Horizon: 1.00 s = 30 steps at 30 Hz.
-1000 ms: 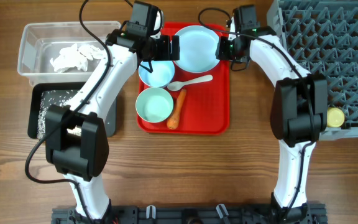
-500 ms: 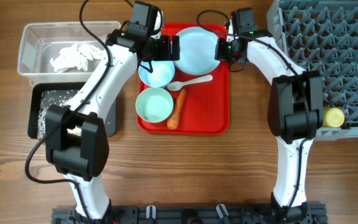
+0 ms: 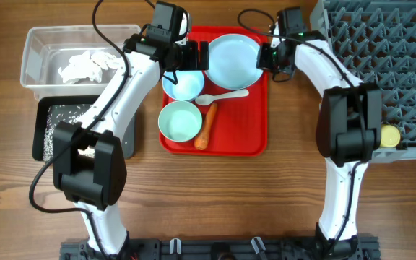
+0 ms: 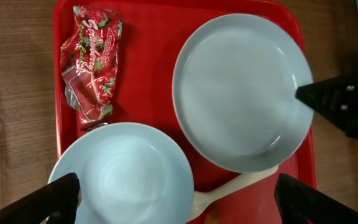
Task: Sort waste into correct bins and load items into the dishwasher rack
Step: 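Grasp the light-blue plate rim with the right gripper and lift, then carry the plate right and stand it in the dish rack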
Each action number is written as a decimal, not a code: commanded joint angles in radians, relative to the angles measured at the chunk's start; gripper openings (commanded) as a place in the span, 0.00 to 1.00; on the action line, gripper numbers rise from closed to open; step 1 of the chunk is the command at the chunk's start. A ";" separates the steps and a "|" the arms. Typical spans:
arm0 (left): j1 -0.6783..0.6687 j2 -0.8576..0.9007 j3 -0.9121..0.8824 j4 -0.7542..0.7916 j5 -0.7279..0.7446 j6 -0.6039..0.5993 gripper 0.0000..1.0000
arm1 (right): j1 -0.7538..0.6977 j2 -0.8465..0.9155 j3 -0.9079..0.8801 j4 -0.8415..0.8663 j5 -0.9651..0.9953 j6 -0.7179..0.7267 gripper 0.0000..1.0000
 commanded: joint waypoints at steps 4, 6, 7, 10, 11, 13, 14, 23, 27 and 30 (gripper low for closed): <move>-0.004 0.013 0.012 0.000 0.005 -0.013 1.00 | -0.047 -0.227 0.010 -0.013 0.024 -0.091 0.04; -0.004 0.013 0.012 0.000 0.005 -0.013 1.00 | -0.047 -0.284 0.010 -0.018 0.051 -0.115 0.04; -0.004 0.013 0.012 0.000 0.005 -0.013 1.00 | -0.047 -0.310 0.010 -0.019 0.074 -0.123 0.04; -0.004 0.013 0.012 0.000 0.005 -0.013 1.00 | -0.047 -0.378 0.010 -0.023 0.201 -0.146 0.04; -0.004 0.013 0.012 0.000 0.005 -0.013 1.00 | -0.047 -0.408 0.010 -0.022 0.267 -0.170 0.04; -0.004 0.013 0.012 0.000 0.005 -0.013 1.00 | -0.050 -0.446 0.010 -0.018 0.382 -0.201 0.04; -0.004 0.013 0.012 0.000 0.005 -0.013 1.00 | -0.055 -0.470 0.010 -0.014 0.474 -0.211 0.04; -0.004 0.013 0.012 0.000 0.005 -0.013 1.00 | -0.134 -0.514 0.009 0.163 0.857 -0.386 0.04; -0.004 0.013 0.012 0.000 0.005 -0.013 1.00 | -0.185 -0.514 0.009 0.246 0.878 -0.447 0.04; -0.004 0.013 0.012 0.000 0.005 -0.013 1.00 | -0.233 -0.514 0.009 0.310 0.914 -0.523 0.04</move>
